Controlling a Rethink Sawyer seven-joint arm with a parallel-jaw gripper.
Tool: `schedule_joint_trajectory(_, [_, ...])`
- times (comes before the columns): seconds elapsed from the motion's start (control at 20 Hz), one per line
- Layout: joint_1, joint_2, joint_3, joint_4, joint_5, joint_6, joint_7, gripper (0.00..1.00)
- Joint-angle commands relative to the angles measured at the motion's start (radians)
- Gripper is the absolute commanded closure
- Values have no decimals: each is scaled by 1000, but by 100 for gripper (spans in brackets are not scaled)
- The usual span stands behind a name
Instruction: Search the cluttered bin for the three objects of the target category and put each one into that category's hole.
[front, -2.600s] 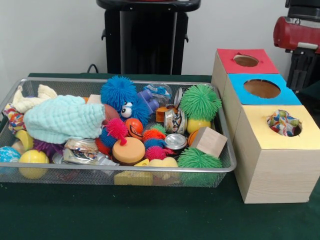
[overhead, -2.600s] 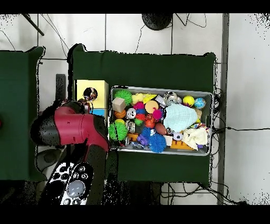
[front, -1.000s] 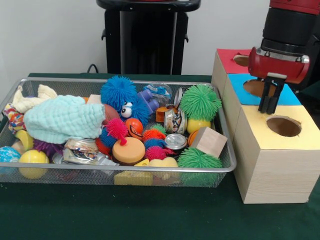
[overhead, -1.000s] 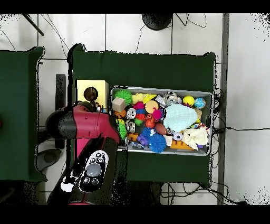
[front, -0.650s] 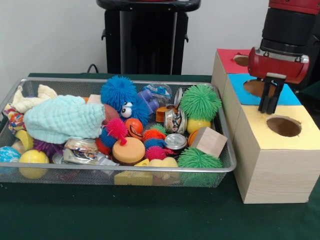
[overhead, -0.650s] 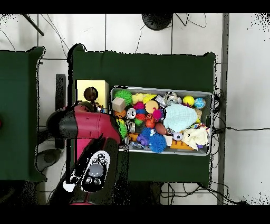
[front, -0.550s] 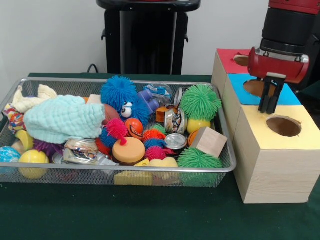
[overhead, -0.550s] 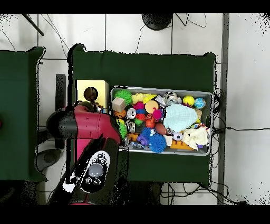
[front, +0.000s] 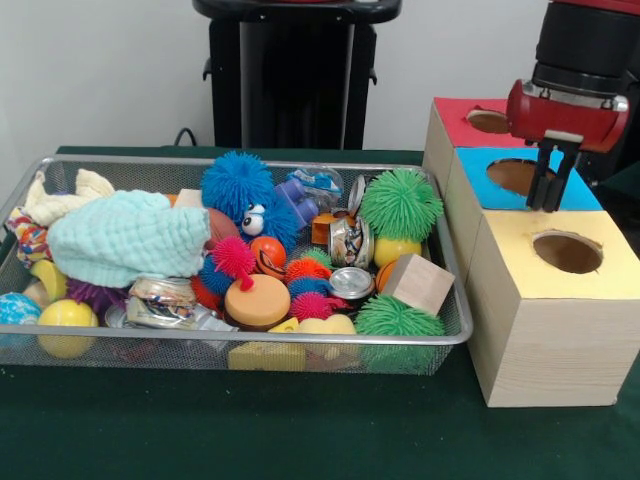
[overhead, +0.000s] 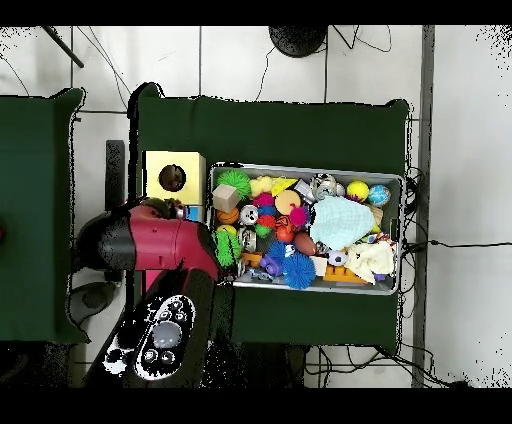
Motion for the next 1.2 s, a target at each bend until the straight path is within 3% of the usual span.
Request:
schedule_joint_trajectory(0.05, [0, -71, -17, 62, -19, 196, 162, 100])
schedule_joint_trajectory(0.25, [6, -116, -45, 76, -30, 233, 160, 100])
schedule_joint_trajectory(0.6, [-11, -163, -37, 145, -41, 179, 141, 100])
schedule_joint_trajectory(0.8, [-9, -171, -56, 97, -93, 184, 86, 100])
schedule_joint_trajectory(1.2, [-10, -169, -60, 78, -122, 198, 91, 100])
